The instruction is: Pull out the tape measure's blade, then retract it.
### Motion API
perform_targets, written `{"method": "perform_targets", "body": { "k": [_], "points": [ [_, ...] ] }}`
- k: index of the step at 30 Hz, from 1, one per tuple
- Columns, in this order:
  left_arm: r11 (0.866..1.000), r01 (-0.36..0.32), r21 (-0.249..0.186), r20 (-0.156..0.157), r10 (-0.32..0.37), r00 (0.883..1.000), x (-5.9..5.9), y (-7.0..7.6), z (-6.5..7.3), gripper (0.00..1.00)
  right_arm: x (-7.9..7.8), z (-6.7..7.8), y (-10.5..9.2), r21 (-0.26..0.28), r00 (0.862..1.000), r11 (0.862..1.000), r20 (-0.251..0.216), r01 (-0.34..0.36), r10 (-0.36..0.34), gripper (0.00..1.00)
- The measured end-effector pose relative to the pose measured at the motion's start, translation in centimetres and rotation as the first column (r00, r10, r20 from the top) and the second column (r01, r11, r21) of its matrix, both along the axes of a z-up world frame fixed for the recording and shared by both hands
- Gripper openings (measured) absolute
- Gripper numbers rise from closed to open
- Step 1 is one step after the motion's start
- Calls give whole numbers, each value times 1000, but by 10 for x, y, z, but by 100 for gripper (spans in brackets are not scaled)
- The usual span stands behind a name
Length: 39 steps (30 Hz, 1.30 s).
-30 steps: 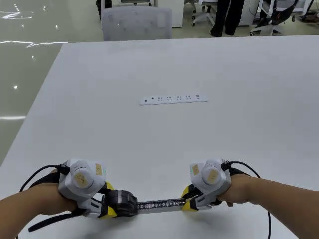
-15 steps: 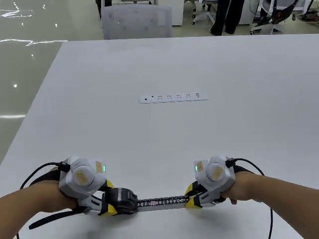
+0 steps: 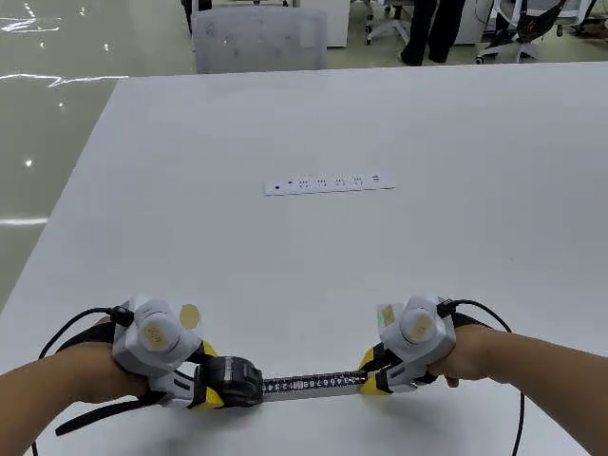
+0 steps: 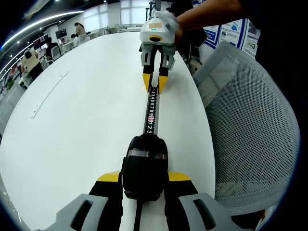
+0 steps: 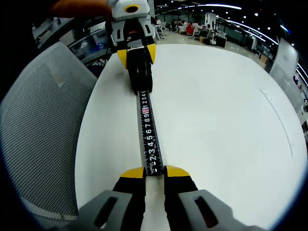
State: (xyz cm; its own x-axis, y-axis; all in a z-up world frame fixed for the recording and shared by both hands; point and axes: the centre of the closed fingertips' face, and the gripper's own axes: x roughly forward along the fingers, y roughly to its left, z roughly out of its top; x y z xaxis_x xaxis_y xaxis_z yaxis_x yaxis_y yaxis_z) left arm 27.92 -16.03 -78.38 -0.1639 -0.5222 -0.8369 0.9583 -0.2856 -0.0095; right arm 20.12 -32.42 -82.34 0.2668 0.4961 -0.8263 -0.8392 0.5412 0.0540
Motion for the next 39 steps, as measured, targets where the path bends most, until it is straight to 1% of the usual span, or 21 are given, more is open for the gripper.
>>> {"method": "perform_targets", "body": {
  "k": [12, 18, 39],
  "points": [
    [1000, 0, -1, -1, 0, 1000, 0, 0, 0, 30, -5, 1, -8, -4, 1000, 1000, -5, 10, -10, 12],
    [1000, 4, 3, 0, -4, 1000, -1, -1, 0, 30, -8, 1, -16, -11, 1000, 1000, -5, 15, -15, 12],
    [1000, 7, 8, -1, -7, 1000, -2, -1, 0, 30, -17, 0, -27, -21, 1000, 999, -7, 24, -24, 11]
  ]
}}
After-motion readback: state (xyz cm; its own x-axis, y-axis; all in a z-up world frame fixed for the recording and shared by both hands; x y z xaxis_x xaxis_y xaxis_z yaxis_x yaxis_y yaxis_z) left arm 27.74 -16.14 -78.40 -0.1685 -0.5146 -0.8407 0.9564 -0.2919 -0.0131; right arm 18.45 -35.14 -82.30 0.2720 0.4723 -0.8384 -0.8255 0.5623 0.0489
